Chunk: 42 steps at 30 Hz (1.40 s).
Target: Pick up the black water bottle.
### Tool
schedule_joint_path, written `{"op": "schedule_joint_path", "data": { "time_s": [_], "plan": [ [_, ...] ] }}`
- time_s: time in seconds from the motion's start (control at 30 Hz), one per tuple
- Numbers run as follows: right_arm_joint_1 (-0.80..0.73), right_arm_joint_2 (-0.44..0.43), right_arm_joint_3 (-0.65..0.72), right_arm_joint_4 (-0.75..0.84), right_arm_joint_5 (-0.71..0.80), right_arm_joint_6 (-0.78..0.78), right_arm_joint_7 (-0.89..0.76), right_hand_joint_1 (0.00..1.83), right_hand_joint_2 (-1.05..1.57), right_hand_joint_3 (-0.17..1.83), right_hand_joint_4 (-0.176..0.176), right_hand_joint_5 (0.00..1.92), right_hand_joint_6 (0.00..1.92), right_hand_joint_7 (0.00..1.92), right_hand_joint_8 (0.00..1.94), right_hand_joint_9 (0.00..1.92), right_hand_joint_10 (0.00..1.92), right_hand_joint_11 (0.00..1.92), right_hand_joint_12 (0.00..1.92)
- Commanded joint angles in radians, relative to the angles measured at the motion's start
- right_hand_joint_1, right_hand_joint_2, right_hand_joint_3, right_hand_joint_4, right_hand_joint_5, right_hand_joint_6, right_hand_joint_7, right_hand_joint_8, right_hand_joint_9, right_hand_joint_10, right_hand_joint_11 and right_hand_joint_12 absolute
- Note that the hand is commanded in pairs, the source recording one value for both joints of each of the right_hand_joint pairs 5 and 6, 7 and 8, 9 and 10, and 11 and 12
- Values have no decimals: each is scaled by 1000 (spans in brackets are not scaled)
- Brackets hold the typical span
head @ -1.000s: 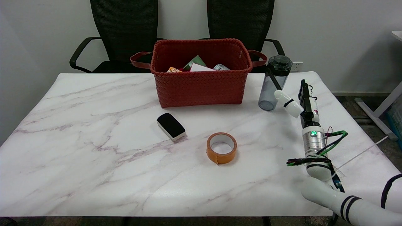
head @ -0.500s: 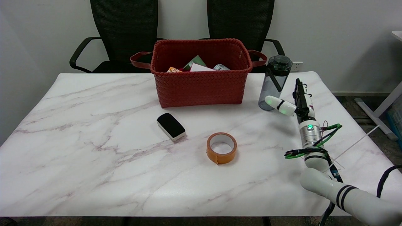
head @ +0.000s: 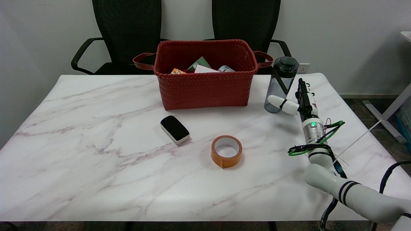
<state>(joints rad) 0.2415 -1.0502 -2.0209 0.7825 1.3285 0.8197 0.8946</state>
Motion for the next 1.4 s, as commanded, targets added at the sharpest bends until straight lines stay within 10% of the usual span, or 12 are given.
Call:
{"op": "schedule_joint_path", "data": {
  "time_s": [0.03, 1.4],
  "plan": [
    [83, -10, -12, -60, -14, -63, 4, 1118, 439, -175, 0, 0, 0, 0, 0, 0, 0, 86, 86],
    [184, -85, -3, -178, 36, -95, 73, 1060, 493, -175, 0, 0, 0, 0, 0, 0, 0, 108, 108]
  ]
}}
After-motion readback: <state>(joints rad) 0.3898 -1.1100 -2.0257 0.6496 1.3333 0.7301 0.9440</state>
